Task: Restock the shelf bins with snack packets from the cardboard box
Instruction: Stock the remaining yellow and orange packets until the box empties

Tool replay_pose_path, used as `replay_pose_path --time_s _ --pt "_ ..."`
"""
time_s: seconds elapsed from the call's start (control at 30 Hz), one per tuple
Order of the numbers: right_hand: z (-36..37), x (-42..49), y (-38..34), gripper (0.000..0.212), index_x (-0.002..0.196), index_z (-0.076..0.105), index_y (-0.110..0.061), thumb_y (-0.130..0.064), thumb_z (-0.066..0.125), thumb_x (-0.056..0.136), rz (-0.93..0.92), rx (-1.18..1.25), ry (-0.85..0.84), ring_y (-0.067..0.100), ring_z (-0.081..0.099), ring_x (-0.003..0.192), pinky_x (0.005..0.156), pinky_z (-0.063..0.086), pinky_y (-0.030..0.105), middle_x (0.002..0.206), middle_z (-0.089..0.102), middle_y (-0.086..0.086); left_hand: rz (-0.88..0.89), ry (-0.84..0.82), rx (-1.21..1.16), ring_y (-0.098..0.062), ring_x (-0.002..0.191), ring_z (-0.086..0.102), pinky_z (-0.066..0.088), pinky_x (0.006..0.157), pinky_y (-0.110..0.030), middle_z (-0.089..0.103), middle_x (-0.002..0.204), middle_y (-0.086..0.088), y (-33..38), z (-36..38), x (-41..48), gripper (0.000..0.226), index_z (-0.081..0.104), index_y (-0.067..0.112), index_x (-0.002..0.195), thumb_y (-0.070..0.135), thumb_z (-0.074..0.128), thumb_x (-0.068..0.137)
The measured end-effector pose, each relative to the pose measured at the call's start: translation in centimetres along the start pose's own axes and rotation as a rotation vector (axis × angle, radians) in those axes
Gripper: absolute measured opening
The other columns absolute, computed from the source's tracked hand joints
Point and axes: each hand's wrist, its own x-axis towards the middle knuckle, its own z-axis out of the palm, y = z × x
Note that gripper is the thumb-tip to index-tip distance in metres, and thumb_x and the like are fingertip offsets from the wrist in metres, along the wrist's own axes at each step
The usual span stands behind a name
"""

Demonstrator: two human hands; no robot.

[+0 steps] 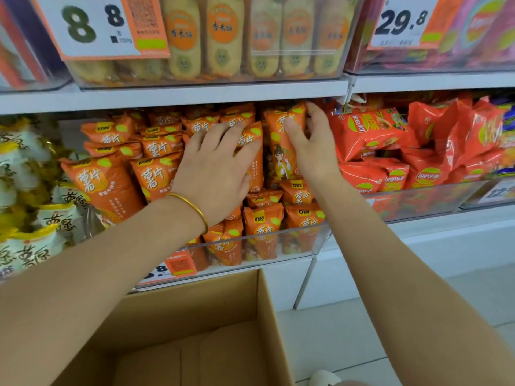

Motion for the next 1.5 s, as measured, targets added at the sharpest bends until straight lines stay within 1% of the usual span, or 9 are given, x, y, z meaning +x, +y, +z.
replay_pose_path --time_s 0.13,0.27,0.47,0.7,0.83,1.17,1.27,1.33,1.5 --pt "1.3 -1.7 0.9 0.059 0.151 0.02 -0.011 -0.035 0.041 0.101 -0.026 -0.073 -0.005 0.017 0.026 0.141 0.107 0.019 0.016 0.154 0.029 0.008 -0.014 0.012 0.0 -0.04 0.127 0.041 0.035 0.099 -0.056 0.046 0.139 -0.02 0.1 0.1 0.0 0.05 0.054 0.012 0.129 0.022 0.06 0.081" --pt "1.3 -2.5 1.1 0.082 0.147 0.029 -0.012 -0.062 0.044 0.083 -0.003 -0.069 -0.089 0.019 0.042 0.133 0.113 0.032 0.041 0.143 0.045 0.006 -0.017 0.031 -0.014 -0.041 0.126 0.043 0.036 0.098 -0.054 0.048 0.137 -0.02 0.1 0.1 0.0 0.047 0.054 0.012 0.128 0.022 0.054 0.083" --pt "-1.2 -1.8 1.9 0.075 0.133 0.042 -0.024 -0.031 0.076 0.067 -0.014 -0.264 -0.285 0.017 0.047 0.114 0.095 0.043 0.034 0.121 0.05 0.002 -0.014 0.024 -0.015 -0.041 0.126 0.042 0.035 0.099 -0.055 0.047 0.137 -0.02 0.0 0.2 -0.2 0.051 0.054 0.012 0.129 0.022 0.064 0.079" --pt "-2.0 -2.5 1.5 0.062 0.14 0.041 -0.017 -0.016 0.07 0.086 -0.111 -0.229 -0.291 0.009 0.054 0.116 0.1 0.045 0.029 0.127 0.055 -0.007 -0.016 0.023 -0.02 -0.04 0.126 0.042 0.035 0.099 -0.054 0.047 0.138 -0.019 -0.1 0.2 -0.2 0.051 0.053 0.012 0.129 0.023 0.063 0.08" --pt "-2.1 -2.7 2.5 0.065 0.143 0.035 -0.019 -0.016 0.068 0.088 -0.087 -0.22 -0.256 0.015 0.05 0.122 0.104 0.044 0.039 0.132 0.052 -0.001 -0.019 0.025 -0.02 -0.041 0.125 0.043 0.035 0.099 -0.055 0.048 0.136 -0.019 -0.1 0.2 -0.2 0.052 0.054 0.012 0.128 0.021 0.065 0.078" --pt "-1.7 -1.6 1.7 0.071 0.149 0.02 -0.016 -0.011 0.063 0.091 -0.018 -0.176 -0.374 0.01 0.049 0.122 0.103 0.041 0.027 0.139 0.047 0.0 -0.015 0.029 -0.026 -0.041 0.126 0.042 0.034 0.1 -0.054 0.047 0.137 -0.02 -0.2 0.2 -0.3 0.049 0.053 0.011 0.129 0.022 0.06 0.081" --pt "-2.3 -1.1 2.2 0.063 0.143 0.03 -0.015 -0.018 0.065 0.09 0.004 -0.377 -0.462 0.008 0.047 0.115 0.095 0.037 0.019 0.13 0.049 -0.003 -0.013 0.03 -0.031 -0.041 0.127 0.041 0.034 0.1 -0.054 0.046 0.138 -0.02 -0.2 0.2 -0.3 0.049 0.053 0.011 0.127 0.022 0.06 0.08" --pt "-1.9 -1.1 2.9 0.059 0.137 0.04 -0.012 -0.024 0.069 0.086 -0.009 -0.479 -0.468 0.015 0.049 0.118 0.102 0.04 0.028 0.131 0.05 0.001 -0.019 0.027 -0.03 -0.04 0.127 0.041 0.034 0.1 -0.054 0.046 0.138 -0.019 -0.2 0.2 -0.3 0.048 0.053 0.011 0.126 0.022 0.06 0.08" --pt "-1.8 -1.0 1.6 0.055 0.13 0.046 -0.007 -0.027 0.071 0.085 0.07 -0.395 -0.46 0.016 0.053 0.113 0.087 0.042 0.024 0.125 0.054 0.006 -0.024 0.029 -0.025 -0.039 0.126 0.042 0.035 0.1 -0.053 0.047 0.137 -0.018 0.0 0.0 -0.2 0.046 0.054 0.012 0.125 0.028 0.047 0.082"
